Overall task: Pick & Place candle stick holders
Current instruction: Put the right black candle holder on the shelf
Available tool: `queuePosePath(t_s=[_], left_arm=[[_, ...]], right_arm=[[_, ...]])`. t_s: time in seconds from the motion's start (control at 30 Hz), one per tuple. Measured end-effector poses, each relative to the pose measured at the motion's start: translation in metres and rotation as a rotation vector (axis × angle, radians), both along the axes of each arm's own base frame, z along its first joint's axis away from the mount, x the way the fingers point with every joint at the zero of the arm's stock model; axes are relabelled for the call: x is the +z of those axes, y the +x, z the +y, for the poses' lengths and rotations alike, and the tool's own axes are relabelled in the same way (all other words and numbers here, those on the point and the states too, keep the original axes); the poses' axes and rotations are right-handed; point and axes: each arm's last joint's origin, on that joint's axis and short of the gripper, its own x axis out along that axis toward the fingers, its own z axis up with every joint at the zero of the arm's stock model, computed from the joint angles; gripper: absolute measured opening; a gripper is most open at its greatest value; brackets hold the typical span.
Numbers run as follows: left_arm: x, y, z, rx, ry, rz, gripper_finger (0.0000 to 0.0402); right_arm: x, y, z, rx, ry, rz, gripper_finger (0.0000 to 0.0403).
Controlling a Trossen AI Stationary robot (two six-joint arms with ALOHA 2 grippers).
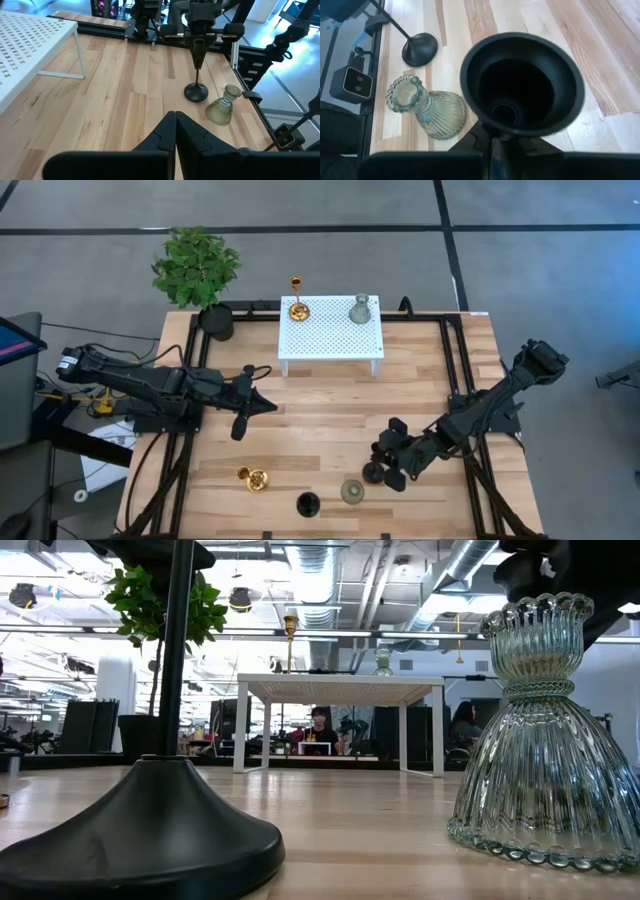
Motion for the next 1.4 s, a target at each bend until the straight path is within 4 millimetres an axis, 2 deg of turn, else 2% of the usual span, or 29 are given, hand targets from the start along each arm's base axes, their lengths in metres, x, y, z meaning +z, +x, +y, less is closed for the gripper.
queuePosePath(t_s=[0.2,0.37,0.57,0.73,0.83,1.0,1.13,1.4], left_arm=[[0.0,0.0,0.0,0.0,0.0,0.0,0.0007],[0.0,0.0,0.0,0.0,0.0,0.0,0.0005],[0.0,0.0,0.0,0.0,0.0,0.0,0.0006],[0.0,0.0,0.0,0.0,0.0,0.0,0.0005],[0.0,0.0,0.0,0.0,0.0,0.0,0.0007],[0.0,0.0,0.0,0.0,0.0,0.0,0.0005],[0.0,0.0,0.0,0.0,0.0,0.0,0.0005],[0.0,0.0,0.0,0.0,0.0,-0.001,0.0004]], right_arm=[[0.001,0.004,-0.009,-0.017,-0.042,-0.011,0.0007],[0.015,0.008,-0.026,-0.025,-0.077,-0.059,0.0004],[0.048,0.008,-0.061,-0.079,-0.059,-0.171,0.0003],[0.09,0.012,-0.085,-0.077,-0.074,-0.296,0.0002],[0.117,0.017,-0.099,-0.082,-0.127,-0.306,0.0001],[0.153,0.035,-0.121,-0.087,-0.249,-0.238,0.0001],[0.177,0.056,-0.144,-0.052,-0.278,-0.266,0.0001],[0.191,0.1,-0.207,-0.065,-0.318,-0.243,0.0001]])
